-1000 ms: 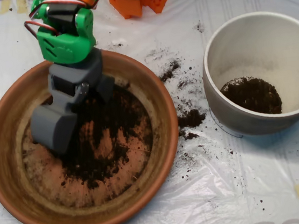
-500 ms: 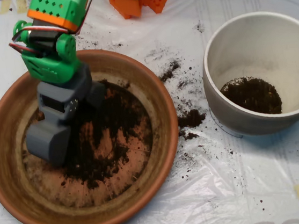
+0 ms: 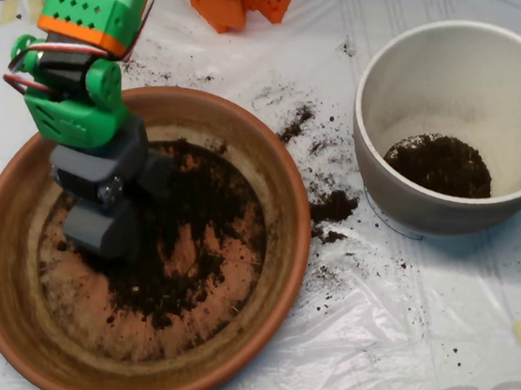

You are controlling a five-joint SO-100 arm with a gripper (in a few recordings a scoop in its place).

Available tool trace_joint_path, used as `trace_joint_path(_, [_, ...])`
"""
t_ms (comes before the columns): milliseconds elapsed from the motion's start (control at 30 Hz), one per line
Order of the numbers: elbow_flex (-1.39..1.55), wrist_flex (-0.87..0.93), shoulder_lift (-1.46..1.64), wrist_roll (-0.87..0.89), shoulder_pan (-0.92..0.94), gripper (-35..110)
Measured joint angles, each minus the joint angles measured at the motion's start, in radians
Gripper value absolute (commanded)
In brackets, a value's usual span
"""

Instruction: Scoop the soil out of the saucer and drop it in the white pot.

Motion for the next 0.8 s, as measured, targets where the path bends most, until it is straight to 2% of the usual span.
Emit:
trace_joint_path(267, [0.044,0.032,0.040,-0.009,-0.015,-1])
trace_joint_path(467, [0.167,0.051,0.244,0.003,-0.124,-1])
trace_joint_path(800, [0.098,0.187,0.422,0.015,-0.302,-1])
